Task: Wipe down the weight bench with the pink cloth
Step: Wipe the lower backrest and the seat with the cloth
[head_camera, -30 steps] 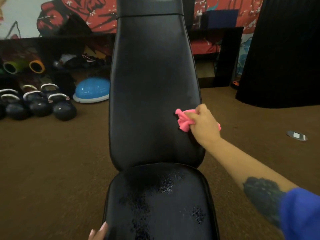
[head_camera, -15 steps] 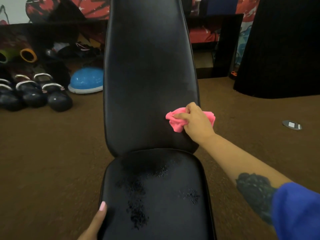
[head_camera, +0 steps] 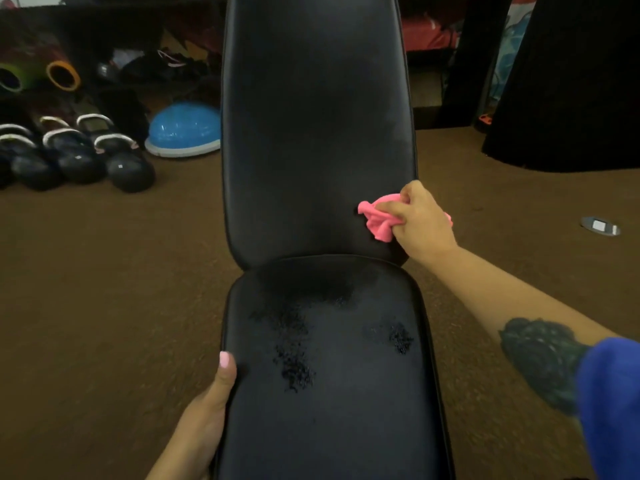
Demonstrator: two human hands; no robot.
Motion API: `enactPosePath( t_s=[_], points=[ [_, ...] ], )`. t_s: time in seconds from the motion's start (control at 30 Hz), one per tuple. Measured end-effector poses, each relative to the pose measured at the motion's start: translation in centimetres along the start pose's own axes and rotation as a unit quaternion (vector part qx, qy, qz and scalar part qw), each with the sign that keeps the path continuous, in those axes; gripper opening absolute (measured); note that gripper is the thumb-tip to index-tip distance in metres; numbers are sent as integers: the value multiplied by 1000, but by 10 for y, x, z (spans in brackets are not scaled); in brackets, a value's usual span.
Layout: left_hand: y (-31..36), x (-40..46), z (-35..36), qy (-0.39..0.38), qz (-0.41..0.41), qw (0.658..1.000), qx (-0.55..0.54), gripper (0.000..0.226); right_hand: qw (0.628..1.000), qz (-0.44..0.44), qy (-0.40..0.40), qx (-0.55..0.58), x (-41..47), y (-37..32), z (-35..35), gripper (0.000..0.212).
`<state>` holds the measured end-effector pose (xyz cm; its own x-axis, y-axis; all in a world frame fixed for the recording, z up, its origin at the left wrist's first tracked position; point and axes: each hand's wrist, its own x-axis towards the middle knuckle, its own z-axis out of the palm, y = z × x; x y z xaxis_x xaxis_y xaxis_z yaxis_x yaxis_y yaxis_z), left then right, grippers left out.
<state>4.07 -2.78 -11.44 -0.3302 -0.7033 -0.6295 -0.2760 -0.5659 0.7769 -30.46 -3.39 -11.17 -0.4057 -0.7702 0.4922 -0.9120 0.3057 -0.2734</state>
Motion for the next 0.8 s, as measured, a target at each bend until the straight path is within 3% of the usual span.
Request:
enactPosePath(
  t_s=[0.07, 0.13, 0.23, 0.37, 0.47, 0.63, 0.8],
  points=[
    [8, 2, -6, -19, 6, 999, -28, 75, 1000, 15, 6, 3, -1, 3, 4, 26],
    [9, 4, -2, -24, 6, 999, -36, 61, 1000, 3, 12, 2, -2, 5, 5, 27],
    [2, 9, -5, -19, 8, 1000, -17, 66, 1000, -16, 25, -1, -4, 4, 4, 26],
    [-2, 13, -8, -2, 12, 1000, -5, 69, 998, 26, 41, 44, -10, 7, 12, 19],
    [-5, 18, -9, -4, 20, 1000, -14, 66, 999, -35, 0, 3, -17, 10, 13, 26],
    [-6, 17, -9, -24, 26, 999, -28, 65, 999, -38, -12, -19, -11, 11, 7, 28],
    [-7, 16, -10, -35, 30, 998, -38, 64, 998, -9, 36, 52, -14, 2, 11, 6]
  ],
)
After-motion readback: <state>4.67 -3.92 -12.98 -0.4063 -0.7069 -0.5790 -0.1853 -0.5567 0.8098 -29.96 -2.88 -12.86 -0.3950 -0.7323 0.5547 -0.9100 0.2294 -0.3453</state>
